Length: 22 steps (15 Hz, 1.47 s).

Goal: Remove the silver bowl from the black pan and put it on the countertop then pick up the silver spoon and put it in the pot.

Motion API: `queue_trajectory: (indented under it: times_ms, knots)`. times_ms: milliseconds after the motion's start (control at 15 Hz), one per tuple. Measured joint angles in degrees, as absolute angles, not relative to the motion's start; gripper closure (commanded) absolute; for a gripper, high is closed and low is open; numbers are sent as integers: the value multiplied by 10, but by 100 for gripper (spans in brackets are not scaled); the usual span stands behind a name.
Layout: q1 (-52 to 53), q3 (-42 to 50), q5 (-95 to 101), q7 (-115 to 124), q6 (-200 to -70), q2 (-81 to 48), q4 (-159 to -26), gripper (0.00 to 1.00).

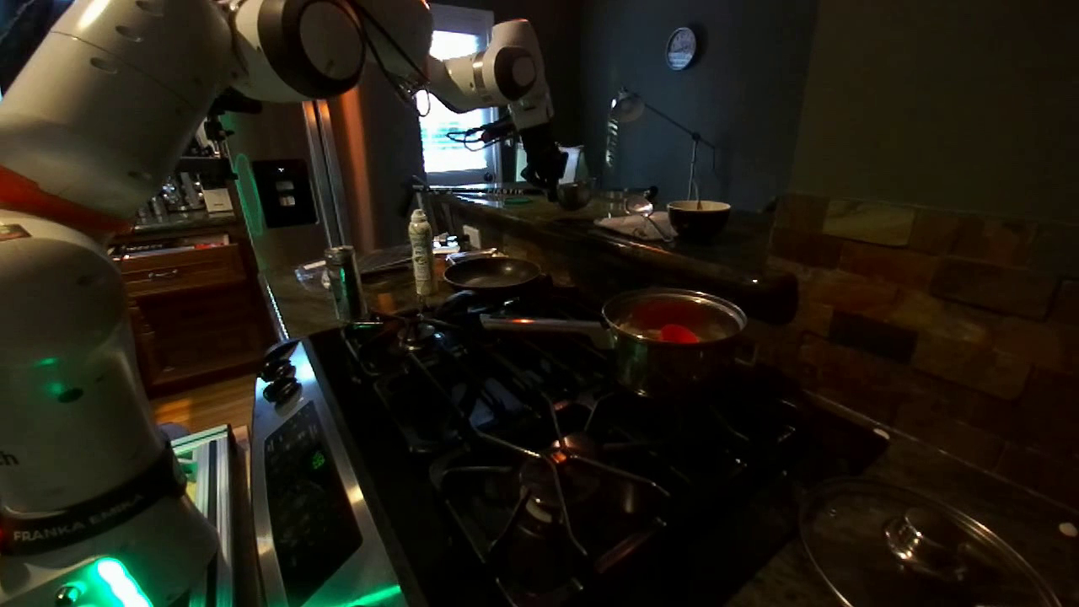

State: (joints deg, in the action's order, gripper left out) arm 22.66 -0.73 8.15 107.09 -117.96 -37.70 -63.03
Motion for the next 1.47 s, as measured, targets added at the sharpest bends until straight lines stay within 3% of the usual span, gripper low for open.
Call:
queue_trajectory:
  times_ms: [467,1400,1467]
  knots:
    - [228,-7,69,1137,-1158,-440,-527,97]
    - [204,-8,42,1136,-1148,-455,-524,99]
    - [202,-9,37,1136,-1148,-455,-524,74]
